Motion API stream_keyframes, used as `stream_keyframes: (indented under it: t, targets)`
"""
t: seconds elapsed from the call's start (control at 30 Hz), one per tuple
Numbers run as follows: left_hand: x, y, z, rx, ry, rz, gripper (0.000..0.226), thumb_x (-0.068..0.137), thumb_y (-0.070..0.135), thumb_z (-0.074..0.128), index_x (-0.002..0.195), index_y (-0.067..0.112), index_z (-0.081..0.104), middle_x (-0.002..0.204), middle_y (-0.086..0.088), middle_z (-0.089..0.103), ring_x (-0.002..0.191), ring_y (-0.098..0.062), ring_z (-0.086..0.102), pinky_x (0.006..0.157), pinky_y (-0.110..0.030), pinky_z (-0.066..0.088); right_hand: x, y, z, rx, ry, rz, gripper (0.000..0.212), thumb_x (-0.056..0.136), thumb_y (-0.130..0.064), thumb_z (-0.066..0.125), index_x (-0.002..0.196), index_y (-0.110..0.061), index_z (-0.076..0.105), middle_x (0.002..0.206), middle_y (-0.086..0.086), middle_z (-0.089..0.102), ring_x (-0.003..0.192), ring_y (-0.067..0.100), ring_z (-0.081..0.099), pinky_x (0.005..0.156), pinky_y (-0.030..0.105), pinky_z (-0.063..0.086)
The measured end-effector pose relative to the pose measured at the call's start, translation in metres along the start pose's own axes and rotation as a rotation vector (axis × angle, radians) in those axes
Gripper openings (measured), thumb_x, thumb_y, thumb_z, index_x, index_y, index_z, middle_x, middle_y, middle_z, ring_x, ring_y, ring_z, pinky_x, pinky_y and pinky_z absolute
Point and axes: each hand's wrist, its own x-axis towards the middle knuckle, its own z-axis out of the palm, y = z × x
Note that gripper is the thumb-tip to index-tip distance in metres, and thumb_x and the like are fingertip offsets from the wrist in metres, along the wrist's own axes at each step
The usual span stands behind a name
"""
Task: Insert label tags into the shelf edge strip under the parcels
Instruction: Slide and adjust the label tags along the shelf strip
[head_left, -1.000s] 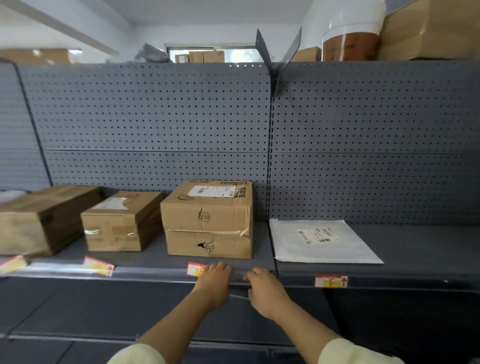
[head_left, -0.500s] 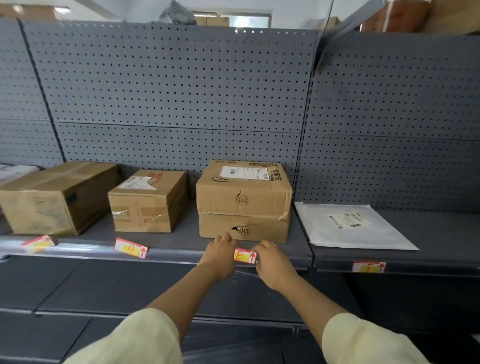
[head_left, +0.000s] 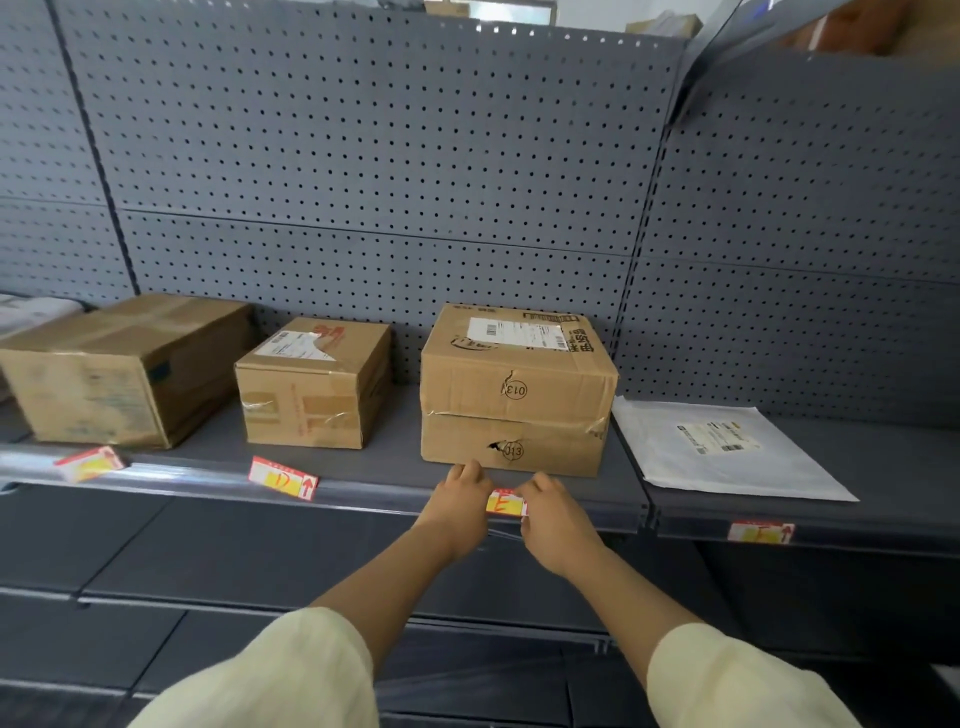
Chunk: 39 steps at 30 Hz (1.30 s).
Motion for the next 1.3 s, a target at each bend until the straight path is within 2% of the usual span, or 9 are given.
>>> stream_keyframes:
  t: [0.2, 0.33, 0.63, 0.87, 1.3]
  targets:
    - [-0.009, 0.003, 0.004, 0.059, 0.034, 0.005, 0.047, 0.086, 0.011, 0.06, 0.132, 0.012, 0.048, 0.136, -0.009, 0.04, 0.123, -0.028, 0.04, 0.104, -0.038, 0.038, 0.002, 0.0, 0.0, -0.052, 0.028, -0.038, 0.04, 0.089, -0.008, 0.057, 0.128, -0.011, 0.05, 0.127, 0.005, 0.045, 0.12, 0.026, 0.043, 0.092, 0.04, 0.047]
    - [-0.013, 0.002, 0.011, 0.05, 0.019, 0.019, 0.056, 0.085, 0.011, 0.061, 0.138, 0.013, 0.042, 0.138, -0.01, 0.037, 0.123, -0.031, 0.04, 0.105, -0.039, 0.038, 0.001, 0.0, 0.0, -0.076, 0.05, -0.055, 0.04, 0.089, -0.007, 0.058, 0.128, -0.012, 0.05, 0.129, 0.005, 0.045, 0.119, 0.025, 0.043, 0.091, 0.039, 0.047]
    - [-0.015, 0.003, 0.01, 0.067, 0.029, 0.02, 0.056, 0.086, 0.016, 0.06, 0.139, 0.016, 0.039, 0.138, -0.008, 0.036, 0.123, -0.029, 0.041, 0.104, -0.039, 0.038, 0.0, 0.003, -0.003, -0.13, 0.042, -0.104, 0.043, 0.089, -0.006, 0.058, 0.131, -0.011, 0.047, 0.132, 0.006, 0.045, 0.12, 0.025, 0.045, 0.095, 0.037, 0.044]
    - [-0.017, 0.003, 0.012, 0.118, 0.03, 0.038, 0.057, 0.089, 0.01, 0.054, 0.143, 0.017, 0.036, 0.139, -0.007, 0.038, 0.125, -0.027, 0.04, 0.106, -0.037, 0.035, 0.0, 0.007, 0.0, -0.194, 0.041, -0.165, 0.045, 0.088, -0.008, 0.058, 0.131, -0.012, 0.046, 0.131, 0.006, 0.046, 0.121, 0.025, 0.043, 0.102, 0.035, 0.036]
    - [-0.017, 0.007, 0.01, 0.091, 0.11, -0.081, 0.05, 0.089, 0.014, 0.057, 0.136, 0.016, 0.041, 0.134, -0.005, 0.045, 0.122, -0.023, 0.044, 0.104, -0.034, 0.037, -0.003, 0.007, -0.003, -0.143, 0.032, -0.131, 0.043, 0.087, -0.004, 0.058, 0.129, -0.01, 0.048, 0.129, 0.008, 0.046, 0.119, 0.026, 0.043, 0.097, 0.036, 0.04]
